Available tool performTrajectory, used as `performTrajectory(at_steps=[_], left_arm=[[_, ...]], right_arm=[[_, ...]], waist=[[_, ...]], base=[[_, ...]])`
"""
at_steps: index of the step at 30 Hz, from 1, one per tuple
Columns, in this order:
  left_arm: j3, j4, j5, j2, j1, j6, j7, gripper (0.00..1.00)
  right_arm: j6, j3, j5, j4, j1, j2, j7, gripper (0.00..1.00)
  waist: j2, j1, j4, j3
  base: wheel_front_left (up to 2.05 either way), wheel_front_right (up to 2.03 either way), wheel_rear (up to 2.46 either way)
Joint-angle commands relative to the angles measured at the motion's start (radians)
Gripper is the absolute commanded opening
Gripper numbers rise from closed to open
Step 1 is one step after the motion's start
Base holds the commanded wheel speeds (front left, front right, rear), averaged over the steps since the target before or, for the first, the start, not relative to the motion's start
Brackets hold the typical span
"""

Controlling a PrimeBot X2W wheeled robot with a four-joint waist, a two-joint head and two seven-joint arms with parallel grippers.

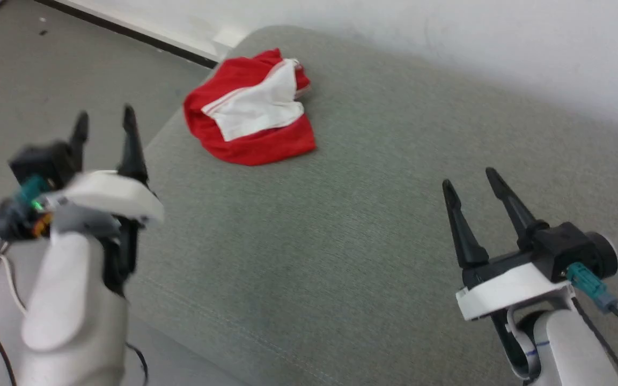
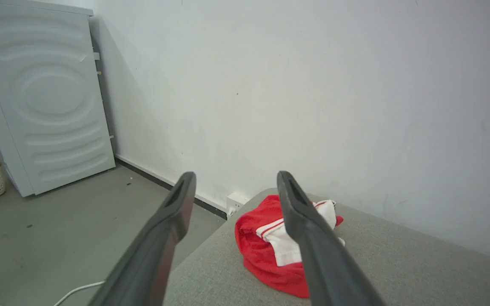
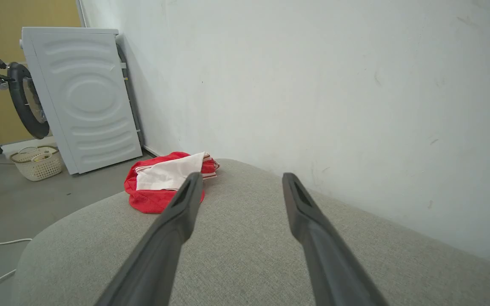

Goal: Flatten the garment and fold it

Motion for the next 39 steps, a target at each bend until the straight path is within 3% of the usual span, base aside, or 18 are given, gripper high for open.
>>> performTrajectory(at_steps=[1, 9, 10, 14, 21, 27, 31, 32, 33, 34, 39], left_arm=[[0.010, 0.026, -0.014, 0.026, -0.063, -0.014, 0.031, 1.00], [0.058, 0.160, -0.070, 0.184, -0.318, -0.069, 0.270, 1.00], [0.058, 0.160, -0.070, 0.184, -0.318, -0.069, 0.270, 1.00], [0.094, 0.192, -0.111, 0.247, -0.365, -0.062, 0.431, 1.00], [0.183, 0.187, -0.178, 0.329, -0.328, 0.013, 0.667, 1.00], [0.229, 0.117, -0.208, 0.331, -0.228, 0.093, 0.797, 1.00], [0.241, 0.064, -0.231, 0.323, -0.171, 0.120, 0.881, 1.00], [0.241, 0.049, -0.233, 0.324, -0.159, 0.119, 0.892, 0.93], [0.240, 0.027, -0.225, 0.328, -0.149, 0.123, 0.883, 0.16], [0.239, 0.004, -0.211, 0.337, -0.140, 0.123, 0.862, 0.00], [0.242, -0.055, -0.114, 0.380, -0.147, 0.121, 0.604, 0.00]], right_arm=[[-0.002, 0.003, -0.010, -0.008, -0.028, 0.000, 0.002, 1.00], [-0.002, 0.005, -0.021, -0.021, -0.121, 0.000, -0.016, 1.00], [-0.002, 0.005, -0.021, -0.021, -0.121, 0.000, -0.016, 1.00], [-0.002, 0.002, -0.005, -0.018, -0.147, 0.000, -0.031, 1.00], [-0.002, 0.002, 0.022, -0.011, -0.172, 0.000, -0.050, 1.00], [-0.002, 0.000, 0.021, -0.001, -0.178, 0.000, -0.057, 1.00], [-0.002, -0.006, 0.021, 0.006, -0.176, 0.000, -0.058, 1.00], [-0.002, -0.006, 0.021, 0.008, -0.173, 0.000, -0.059, 1.00], [-0.002, -0.005, 0.021, 0.011, -0.171, 0.000, -0.059, 1.00], [-0.002, -0.004, 0.023, 0.014, -0.168, 0.000, -0.059, 1.00], [-0.002, -0.013, 0.038, 0.035, -0.149, 0.000, -0.059, 1.00]], waist=[[0.0000, -0.0001, -0.223, 0.224], [0.0000, -0.0001, -0.405, 0.425], [0.0000, -0.0001, -0.405, 0.425], [0.0000, -0.0001, -0.473, 0.486], [0.0000, -0.0001, -0.548, 0.555], [0.0000, -0.0001, -0.564, 0.564], [0.0000, -0.0001, -0.560, 0.540], [0.0000, -0.0001, -0.558, 0.530], [0.0000, -0.0001, -0.556, 0.515], [0.0000, -0.0001, -0.554, 0.500], [0.0000, -0.0001, -0.548, 0.388]], base=[[0.00, 0.00, 0.00], [0.00, 0.00, 0.00], [0.00, 0.00, 0.00], [0.00, 0.00, 0.00], [0.00, 0.00, 0.00], [0.00, 0.00, 0.00], [0.00, 0.00, 0.00], [0.00, 0.00, 0.00], [0.00, 0.00, 0.00], [0.00, 0.00, 0.00], [0.00, 0.00, 0.00]])
